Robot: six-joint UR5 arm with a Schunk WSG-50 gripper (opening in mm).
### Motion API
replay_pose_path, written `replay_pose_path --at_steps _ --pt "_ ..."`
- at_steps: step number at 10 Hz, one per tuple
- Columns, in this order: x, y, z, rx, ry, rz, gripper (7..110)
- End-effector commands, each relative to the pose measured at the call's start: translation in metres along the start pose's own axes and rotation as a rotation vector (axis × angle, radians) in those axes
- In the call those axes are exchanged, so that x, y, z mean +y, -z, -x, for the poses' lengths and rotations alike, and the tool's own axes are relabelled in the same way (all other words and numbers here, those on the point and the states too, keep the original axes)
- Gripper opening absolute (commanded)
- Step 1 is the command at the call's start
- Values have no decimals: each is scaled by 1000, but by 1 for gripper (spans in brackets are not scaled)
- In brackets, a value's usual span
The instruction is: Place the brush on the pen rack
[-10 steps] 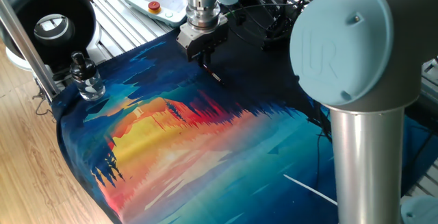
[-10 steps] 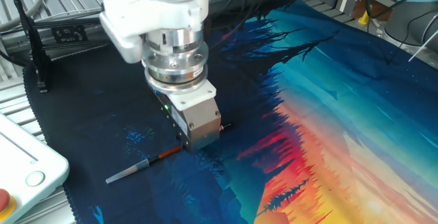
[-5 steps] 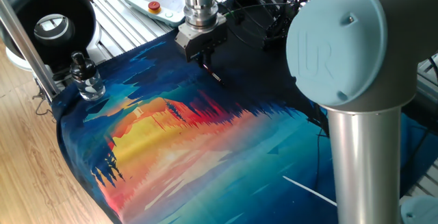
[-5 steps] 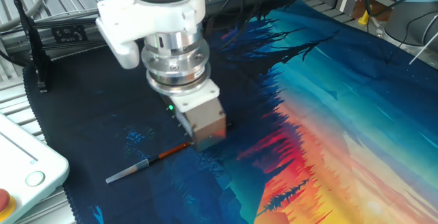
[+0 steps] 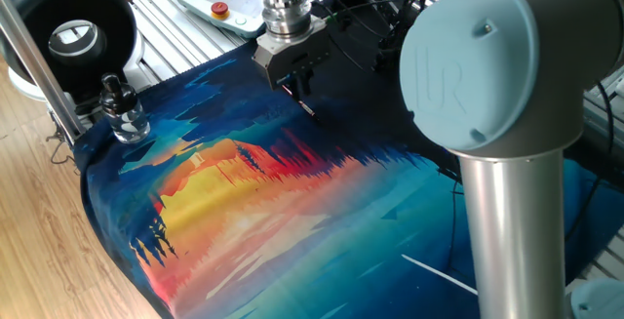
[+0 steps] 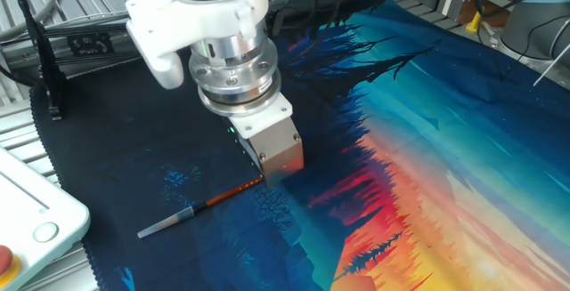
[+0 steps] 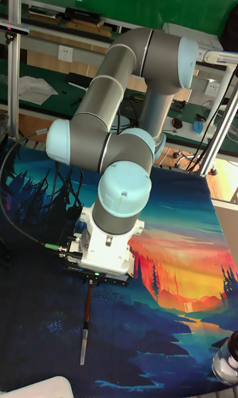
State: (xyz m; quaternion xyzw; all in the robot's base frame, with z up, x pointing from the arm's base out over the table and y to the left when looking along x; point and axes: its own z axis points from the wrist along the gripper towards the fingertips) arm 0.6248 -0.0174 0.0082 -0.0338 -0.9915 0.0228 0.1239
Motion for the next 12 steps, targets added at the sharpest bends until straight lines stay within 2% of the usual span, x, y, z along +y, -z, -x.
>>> replay_pose_path --at_steps 1,4,6,8,10,11,12 --pt "-2 1 -7 48 0 -4 22" --pt "-1 0 -2 37 -1 0 22" --pt "11 3 -6 45 -14 45 22" --pt "17 3 -2 30 -6 70 22" --pt "16 3 -4 36 -1 68 22" --pt "12 3 -4 34 -4 49 22" --pt "15 3 -5 41 7 62 22"
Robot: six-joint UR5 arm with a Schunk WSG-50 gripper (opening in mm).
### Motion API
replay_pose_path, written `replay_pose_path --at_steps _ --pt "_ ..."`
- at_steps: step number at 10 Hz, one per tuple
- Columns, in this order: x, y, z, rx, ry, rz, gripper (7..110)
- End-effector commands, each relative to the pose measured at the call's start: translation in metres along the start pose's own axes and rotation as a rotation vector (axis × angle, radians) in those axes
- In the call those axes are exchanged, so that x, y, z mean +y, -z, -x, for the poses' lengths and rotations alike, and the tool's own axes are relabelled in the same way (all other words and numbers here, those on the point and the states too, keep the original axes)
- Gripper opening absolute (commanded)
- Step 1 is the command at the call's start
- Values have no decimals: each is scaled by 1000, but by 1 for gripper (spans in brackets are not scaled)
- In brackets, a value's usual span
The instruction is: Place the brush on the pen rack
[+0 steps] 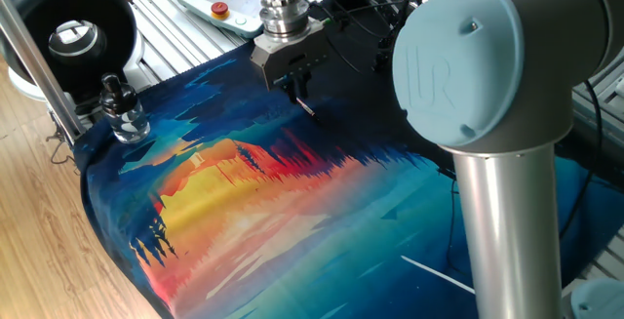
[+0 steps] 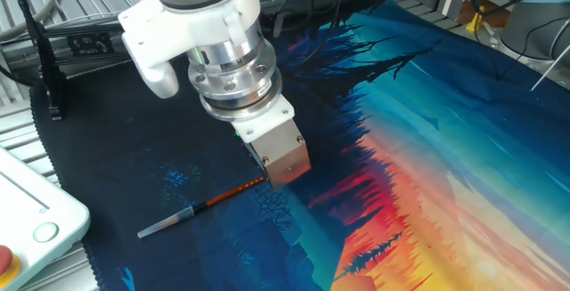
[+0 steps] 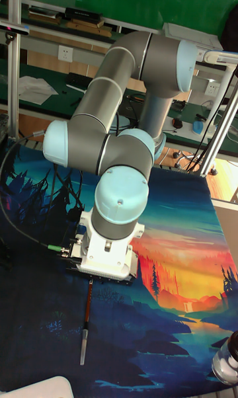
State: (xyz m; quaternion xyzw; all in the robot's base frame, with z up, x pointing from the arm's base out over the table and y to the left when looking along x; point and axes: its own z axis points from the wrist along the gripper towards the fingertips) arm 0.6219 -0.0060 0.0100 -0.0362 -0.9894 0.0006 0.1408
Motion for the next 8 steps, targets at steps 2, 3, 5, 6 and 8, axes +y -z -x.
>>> replay_pose_path --at_steps 2,3,5,6,8 --pt "-5 4 25 17 25 10 22" --pt "-9 3 37 18 24 -4 22" --pt "-12 1 47 24 26 -13 22" --pt "-12 -1 45 40 31 -17 22" --pt "-11 0 44 46 25 -16 22"
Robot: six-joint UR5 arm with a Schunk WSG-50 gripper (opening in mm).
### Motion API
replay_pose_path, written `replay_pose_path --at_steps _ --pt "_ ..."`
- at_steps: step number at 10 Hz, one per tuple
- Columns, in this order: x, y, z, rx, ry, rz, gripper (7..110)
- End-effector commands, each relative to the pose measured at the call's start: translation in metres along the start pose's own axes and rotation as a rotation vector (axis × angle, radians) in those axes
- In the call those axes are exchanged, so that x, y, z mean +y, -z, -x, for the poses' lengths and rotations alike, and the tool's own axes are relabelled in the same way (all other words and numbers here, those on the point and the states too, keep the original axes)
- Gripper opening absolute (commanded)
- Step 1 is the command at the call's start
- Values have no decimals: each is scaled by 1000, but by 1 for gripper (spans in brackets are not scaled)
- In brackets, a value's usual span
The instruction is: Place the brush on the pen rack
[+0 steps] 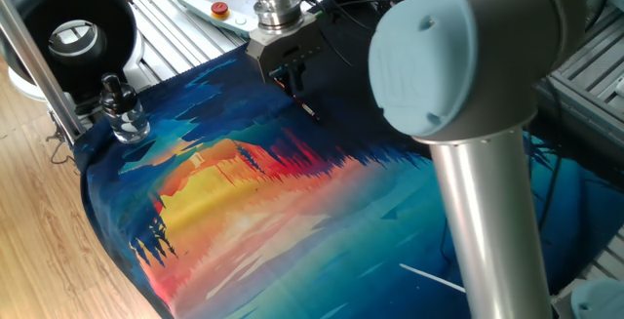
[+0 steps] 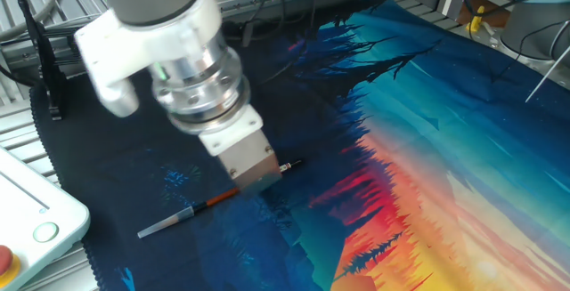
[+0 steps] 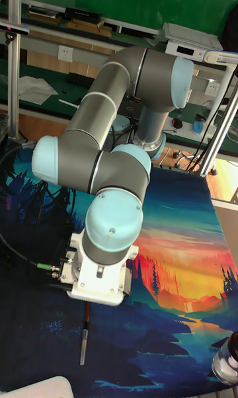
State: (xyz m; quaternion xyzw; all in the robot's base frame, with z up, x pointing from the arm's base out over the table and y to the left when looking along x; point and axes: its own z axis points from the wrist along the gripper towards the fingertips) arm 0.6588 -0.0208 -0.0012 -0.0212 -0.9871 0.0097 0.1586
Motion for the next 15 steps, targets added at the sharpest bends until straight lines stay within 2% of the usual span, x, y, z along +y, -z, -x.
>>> replay_pose_path --at_steps 1,4,8,9,15 --pt "2 -1 6 10 -5 8 22" --pt "11 -3 13 10 -13 10 22" --pt "8 3 2 31 -21 3 22" --pt "6 2 2 31 -22 2 7" --pt "5 -3 8 17 -11 7 7"
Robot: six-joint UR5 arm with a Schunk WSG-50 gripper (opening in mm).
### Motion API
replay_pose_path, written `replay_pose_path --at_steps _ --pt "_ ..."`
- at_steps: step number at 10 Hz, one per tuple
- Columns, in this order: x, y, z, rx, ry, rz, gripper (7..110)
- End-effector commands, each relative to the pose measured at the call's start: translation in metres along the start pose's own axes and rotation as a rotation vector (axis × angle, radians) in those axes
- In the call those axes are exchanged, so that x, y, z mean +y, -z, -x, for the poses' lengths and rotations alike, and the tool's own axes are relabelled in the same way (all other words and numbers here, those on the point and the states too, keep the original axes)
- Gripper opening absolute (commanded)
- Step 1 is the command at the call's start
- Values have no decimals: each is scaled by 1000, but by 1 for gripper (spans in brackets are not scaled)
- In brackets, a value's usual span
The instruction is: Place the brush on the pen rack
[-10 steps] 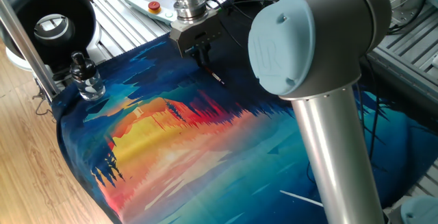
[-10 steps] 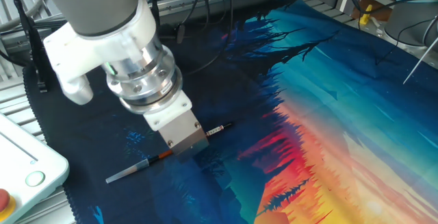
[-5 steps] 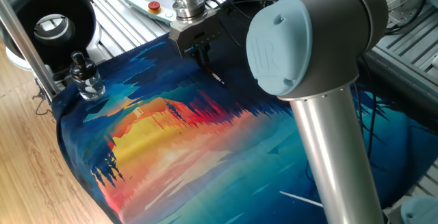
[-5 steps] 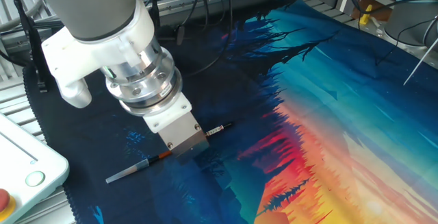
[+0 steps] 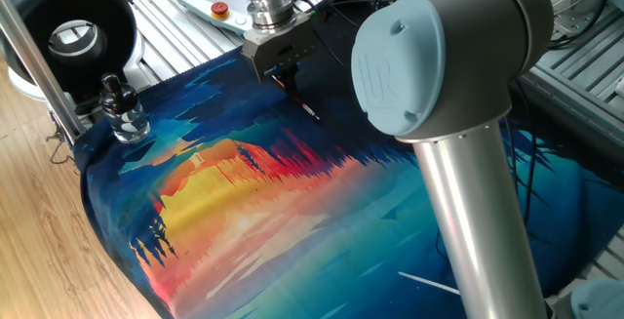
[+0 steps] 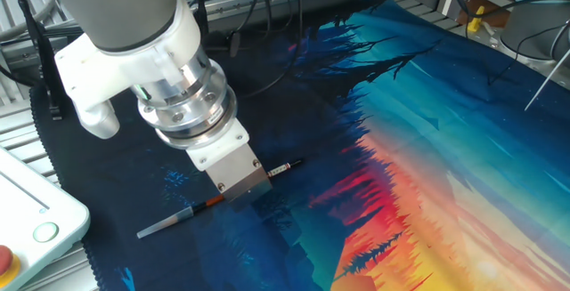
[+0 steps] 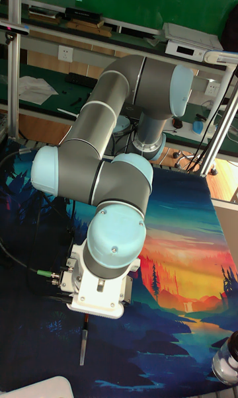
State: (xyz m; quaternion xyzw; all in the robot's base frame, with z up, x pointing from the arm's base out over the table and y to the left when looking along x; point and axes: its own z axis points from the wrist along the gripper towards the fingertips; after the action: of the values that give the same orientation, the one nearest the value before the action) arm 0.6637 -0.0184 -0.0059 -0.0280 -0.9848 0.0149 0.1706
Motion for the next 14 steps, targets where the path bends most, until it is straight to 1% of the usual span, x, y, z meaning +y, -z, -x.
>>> replay_pose_path --at_steps 1,2,6,11,14 --pt "4 1 3 -13 10 23 7" --pt "5 2 4 -20 17 25 22" --pt "2 -2 7 -25 15 20 22" --pt "0 -3 7 -24 6 14 22" --pt "2 -4 8 -27 5 20 22"
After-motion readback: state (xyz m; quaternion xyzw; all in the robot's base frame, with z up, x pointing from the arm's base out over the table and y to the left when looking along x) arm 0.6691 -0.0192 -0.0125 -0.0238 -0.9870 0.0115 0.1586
